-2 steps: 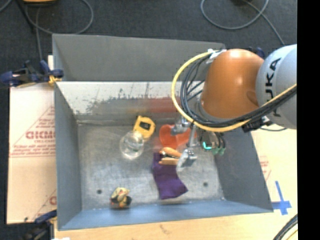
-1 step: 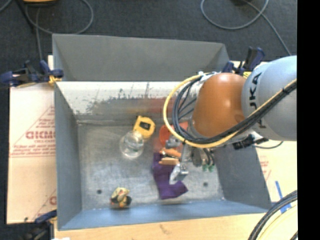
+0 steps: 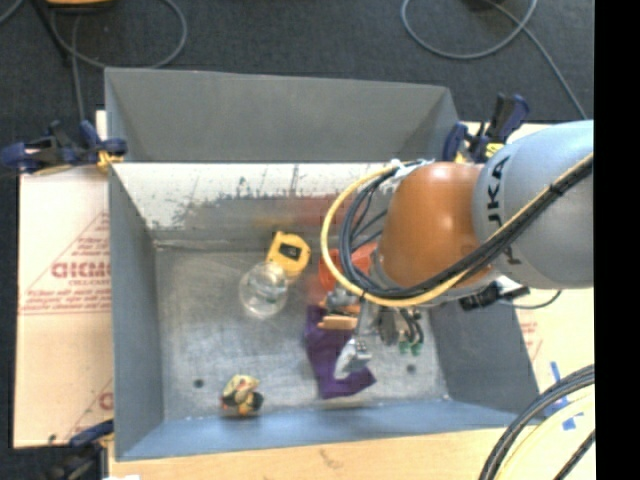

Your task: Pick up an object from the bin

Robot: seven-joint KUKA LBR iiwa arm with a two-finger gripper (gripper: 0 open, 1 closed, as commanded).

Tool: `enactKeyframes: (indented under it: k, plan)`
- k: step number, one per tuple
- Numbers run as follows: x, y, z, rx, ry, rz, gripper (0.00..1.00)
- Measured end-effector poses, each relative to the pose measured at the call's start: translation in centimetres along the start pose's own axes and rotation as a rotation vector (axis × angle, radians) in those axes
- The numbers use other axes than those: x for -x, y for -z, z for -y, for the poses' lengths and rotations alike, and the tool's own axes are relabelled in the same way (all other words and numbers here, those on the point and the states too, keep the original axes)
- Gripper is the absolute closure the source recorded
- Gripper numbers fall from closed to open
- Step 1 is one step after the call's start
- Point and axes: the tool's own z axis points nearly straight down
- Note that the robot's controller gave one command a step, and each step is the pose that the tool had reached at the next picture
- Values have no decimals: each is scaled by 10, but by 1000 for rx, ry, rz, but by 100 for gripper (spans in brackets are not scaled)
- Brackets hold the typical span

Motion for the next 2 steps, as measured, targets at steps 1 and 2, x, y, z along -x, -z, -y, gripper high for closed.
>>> enactKeyframes:
  k: [1,2]
  plan:
    - [8,-21,10,-2,135,-9,0]
    - [-2,-68,12,-4,573,-18,100]
